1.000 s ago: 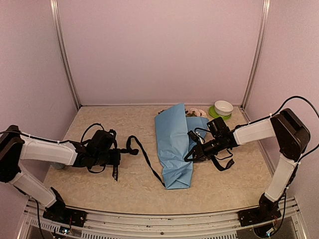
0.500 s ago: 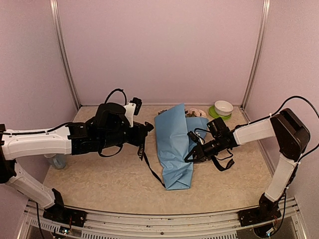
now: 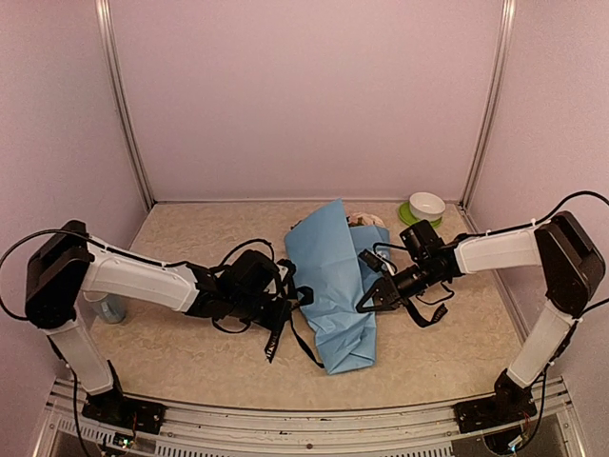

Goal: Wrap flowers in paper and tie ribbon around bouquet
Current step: Place the left side of the ribbon on the folded bouquet.

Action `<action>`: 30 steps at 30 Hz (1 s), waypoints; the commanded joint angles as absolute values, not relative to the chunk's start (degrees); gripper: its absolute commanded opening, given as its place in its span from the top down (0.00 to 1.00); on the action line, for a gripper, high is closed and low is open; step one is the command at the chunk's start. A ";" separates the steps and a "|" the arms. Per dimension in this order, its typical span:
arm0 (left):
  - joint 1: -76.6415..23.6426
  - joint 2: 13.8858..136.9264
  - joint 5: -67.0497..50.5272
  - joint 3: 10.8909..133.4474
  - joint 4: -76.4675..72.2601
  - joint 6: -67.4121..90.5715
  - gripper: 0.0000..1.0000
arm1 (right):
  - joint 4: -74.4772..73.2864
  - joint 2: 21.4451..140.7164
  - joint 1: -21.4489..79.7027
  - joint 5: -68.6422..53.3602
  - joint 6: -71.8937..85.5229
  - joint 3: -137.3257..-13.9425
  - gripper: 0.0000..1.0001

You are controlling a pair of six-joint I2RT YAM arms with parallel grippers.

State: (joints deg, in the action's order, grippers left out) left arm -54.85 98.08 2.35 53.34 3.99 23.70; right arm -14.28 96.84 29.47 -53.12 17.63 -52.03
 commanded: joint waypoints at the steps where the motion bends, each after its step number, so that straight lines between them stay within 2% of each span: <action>1: -54.09 105.10 -4.32 52.75 -3.03 26.60 1.00 | -17.22 93.91 30.06 -55.87 17.63 -54.42 1.00; 8: -48.00 115.70 -9.12 59.57 -7.85 28.42 1.00 | -15.83 91.78 30.15 -54.33 19.23 -49.23 1.00; 16: -42.61 120.57 -11.58 64.82 -11.37 30.71 1.00 | -13.04 93.09 30.15 -53.93 19.57 -47.55 1.00; 20: -42.46 114.86 -11.14 60.26 -13.80 31.61 1.00 | -11.15 95.51 30.15 -52.71 20.26 -46.49 1.00; 25: -43.06 103.48 -6.07 54.88 -7.75 29.94 1.00 | -7.98 96.92 29.97 -49.41 22.13 -45.30 1.00; 30: -47.31 93.56 0.00 58.07 1.37 25.64 1.00 | -3.38 99.26 29.97 -48.59 24.61 -43.48 1.00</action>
State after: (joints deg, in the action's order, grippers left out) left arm -43.92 100.47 -4.99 54.72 -4.73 29.65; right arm -8.47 97.12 29.54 -50.70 22.20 -45.28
